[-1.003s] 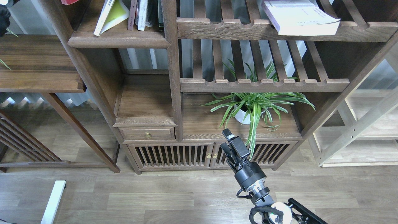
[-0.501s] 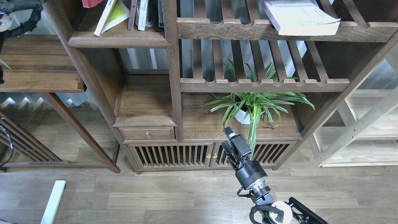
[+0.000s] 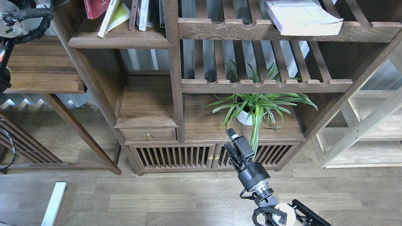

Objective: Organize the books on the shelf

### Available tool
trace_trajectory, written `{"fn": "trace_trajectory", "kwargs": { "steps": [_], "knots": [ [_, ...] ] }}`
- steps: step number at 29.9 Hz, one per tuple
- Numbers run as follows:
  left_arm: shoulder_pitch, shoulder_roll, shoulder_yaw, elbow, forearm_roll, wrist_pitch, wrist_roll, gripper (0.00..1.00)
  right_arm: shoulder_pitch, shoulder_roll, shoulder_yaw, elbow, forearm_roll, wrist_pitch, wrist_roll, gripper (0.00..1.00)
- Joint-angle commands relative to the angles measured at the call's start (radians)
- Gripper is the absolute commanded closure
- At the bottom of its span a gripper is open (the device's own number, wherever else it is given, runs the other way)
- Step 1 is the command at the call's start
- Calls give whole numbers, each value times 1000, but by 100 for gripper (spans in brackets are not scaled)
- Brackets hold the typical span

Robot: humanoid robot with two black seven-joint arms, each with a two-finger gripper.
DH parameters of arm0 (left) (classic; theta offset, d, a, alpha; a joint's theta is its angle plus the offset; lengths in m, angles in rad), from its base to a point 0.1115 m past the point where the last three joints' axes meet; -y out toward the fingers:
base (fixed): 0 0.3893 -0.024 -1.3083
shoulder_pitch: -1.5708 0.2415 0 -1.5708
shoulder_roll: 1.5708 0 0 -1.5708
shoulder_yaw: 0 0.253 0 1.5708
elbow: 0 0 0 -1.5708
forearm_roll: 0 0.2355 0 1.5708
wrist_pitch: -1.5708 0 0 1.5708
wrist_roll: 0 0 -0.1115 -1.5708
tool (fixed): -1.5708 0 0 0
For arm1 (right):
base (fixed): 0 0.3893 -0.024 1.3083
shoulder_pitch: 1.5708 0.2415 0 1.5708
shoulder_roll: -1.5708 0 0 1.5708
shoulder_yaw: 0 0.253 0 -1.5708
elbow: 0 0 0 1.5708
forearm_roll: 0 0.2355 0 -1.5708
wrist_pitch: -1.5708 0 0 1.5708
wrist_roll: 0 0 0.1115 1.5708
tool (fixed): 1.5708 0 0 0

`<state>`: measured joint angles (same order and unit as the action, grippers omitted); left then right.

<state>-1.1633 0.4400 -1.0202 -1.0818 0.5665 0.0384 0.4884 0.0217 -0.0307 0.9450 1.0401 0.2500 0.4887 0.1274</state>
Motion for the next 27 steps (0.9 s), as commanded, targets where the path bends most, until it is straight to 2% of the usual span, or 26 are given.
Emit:
{"fn": "trace_trajectory", "kwargs": {
  "steps": [1,5,11,27],
  "knots": [
    [7,-1,15,0,0,-2,0,79,0,0,0,0,0,0,0,1],
    [2,-3,41,3,1,1,0,65,-2,0,0,0,0,0,0,1],
    [-6,-4,49,7,1,8,0,52,-2,0,0,0,0,0,0,1],
    [-87,-7,31,25,-2,12,0,46,-13,0,-2,0,-2,0,0,1]
  ]
}}
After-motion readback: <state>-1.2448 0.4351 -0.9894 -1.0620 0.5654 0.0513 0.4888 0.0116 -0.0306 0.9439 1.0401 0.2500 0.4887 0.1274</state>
